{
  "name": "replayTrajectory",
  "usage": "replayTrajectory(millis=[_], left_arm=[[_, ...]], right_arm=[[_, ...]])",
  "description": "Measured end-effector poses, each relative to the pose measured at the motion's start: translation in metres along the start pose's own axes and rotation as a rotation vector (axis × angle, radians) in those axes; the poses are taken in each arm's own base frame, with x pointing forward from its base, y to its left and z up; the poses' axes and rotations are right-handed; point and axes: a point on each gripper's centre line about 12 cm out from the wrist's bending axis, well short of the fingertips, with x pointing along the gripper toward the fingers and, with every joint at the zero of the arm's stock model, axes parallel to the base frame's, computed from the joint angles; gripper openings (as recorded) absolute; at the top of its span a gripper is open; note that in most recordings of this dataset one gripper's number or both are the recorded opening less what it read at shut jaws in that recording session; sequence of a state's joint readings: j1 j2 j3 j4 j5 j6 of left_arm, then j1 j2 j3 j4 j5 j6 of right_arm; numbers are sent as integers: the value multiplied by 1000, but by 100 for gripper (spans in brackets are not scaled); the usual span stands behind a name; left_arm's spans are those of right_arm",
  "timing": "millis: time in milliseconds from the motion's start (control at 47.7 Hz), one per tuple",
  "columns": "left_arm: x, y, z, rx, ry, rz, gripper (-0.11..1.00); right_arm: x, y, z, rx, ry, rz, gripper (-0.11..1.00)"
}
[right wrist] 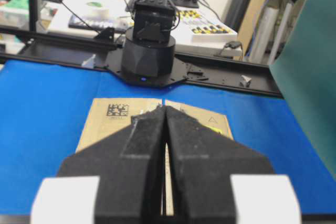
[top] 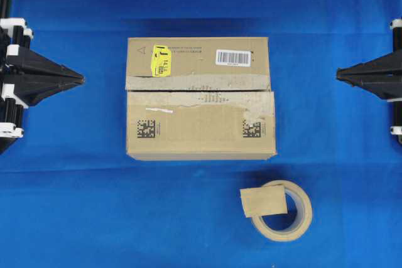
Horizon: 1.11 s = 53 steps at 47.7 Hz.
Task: Apply tape along the seams of the closed cardboard box to seal it securely.
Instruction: 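Move the left gripper toward the tan tape roll in front of the box, then grasp the loose tape strip end on the roll with the left gripper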
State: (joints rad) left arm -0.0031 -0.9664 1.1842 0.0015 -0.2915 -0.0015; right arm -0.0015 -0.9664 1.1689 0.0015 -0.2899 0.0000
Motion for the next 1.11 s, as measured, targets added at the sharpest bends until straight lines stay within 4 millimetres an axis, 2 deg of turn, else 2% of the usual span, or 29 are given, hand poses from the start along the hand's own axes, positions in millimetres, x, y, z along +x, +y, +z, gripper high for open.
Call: replayTrajectory(millis=[230,377,503,649,691,775,943,985,1048,1110], left_arm=[[2,-3,3,135,-32,-11,2],[4,-17,10,225,-123,-72,2],[14,-28,8,256,-154,-119,2],[34,-43,-5,417,-127,-168,2],[40,-46,-8,447,-119,-180,6],[52,-54,-14,540,-104,-205,24],[86,-76,-39,802,-51,-284,72],[95,-81,-43,879,-49,-300,73],[111,-90,-53,1000,-38,-329,66],[128,-96,-66,1108,-14,-357,65]], right_arm=[[0,-3,-2,-3,25,-15,0],[1,-7,-3,1,34,-34,0],[2,-9,-6,2,44,-45,0],[3,-12,-6,1,44,-60,0],[3,-12,-6,-1,46,-62,0],[3,-13,-6,1,47,-63,0],[3,-13,-7,1,49,-63,0],[4,-13,-7,-1,50,-63,0],[4,-13,-8,-1,57,-63,0],[4,-13,-8,-2,57,-62,0]])
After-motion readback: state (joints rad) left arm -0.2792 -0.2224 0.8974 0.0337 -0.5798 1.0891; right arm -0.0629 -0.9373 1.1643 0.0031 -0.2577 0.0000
